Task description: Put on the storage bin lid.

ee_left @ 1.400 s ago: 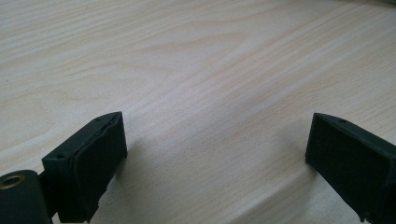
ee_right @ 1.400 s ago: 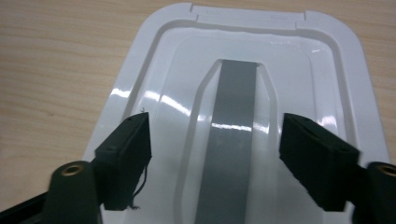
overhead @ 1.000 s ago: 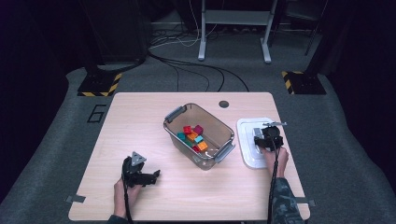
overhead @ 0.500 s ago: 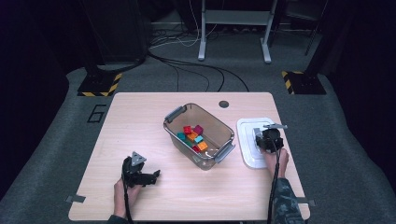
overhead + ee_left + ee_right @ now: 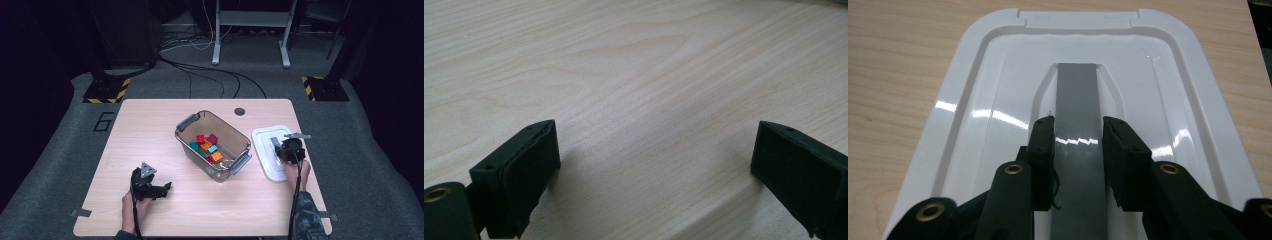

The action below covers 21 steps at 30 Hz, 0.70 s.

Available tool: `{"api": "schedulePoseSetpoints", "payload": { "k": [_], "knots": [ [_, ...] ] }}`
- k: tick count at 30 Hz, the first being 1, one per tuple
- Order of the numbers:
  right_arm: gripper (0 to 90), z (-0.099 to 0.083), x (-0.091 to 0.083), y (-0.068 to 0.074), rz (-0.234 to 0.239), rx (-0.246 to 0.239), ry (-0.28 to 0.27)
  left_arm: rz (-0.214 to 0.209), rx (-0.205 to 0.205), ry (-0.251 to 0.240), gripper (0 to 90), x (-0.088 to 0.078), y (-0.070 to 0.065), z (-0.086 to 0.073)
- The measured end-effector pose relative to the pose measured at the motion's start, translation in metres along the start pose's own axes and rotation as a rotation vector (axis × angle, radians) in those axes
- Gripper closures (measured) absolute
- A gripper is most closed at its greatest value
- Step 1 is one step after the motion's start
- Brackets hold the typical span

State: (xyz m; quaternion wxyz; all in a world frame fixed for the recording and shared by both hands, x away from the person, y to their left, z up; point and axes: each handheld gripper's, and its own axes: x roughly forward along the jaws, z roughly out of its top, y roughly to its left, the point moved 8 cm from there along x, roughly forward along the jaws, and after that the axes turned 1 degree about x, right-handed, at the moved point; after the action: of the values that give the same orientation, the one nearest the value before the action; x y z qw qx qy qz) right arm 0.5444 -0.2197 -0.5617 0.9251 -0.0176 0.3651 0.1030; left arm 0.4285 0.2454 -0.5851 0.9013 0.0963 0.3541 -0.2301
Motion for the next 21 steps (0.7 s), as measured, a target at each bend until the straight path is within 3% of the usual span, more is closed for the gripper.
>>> {"api": "schedulePoseSetpoints", "payload": {
  "k": [14,21],
  "knots": [
    [66.8,0.009,-0.019,-0.001,0.031,0.012,-0.023,-0.002,0.001,0.003,5.0,0.0,0.0,0.0],
    [66.8,0.019,-0.032,0.002,0.039,-0.008,-0.034,-0.003,0.001,0.004,5.0,0.0,0.0,0.0]
  ]
}}
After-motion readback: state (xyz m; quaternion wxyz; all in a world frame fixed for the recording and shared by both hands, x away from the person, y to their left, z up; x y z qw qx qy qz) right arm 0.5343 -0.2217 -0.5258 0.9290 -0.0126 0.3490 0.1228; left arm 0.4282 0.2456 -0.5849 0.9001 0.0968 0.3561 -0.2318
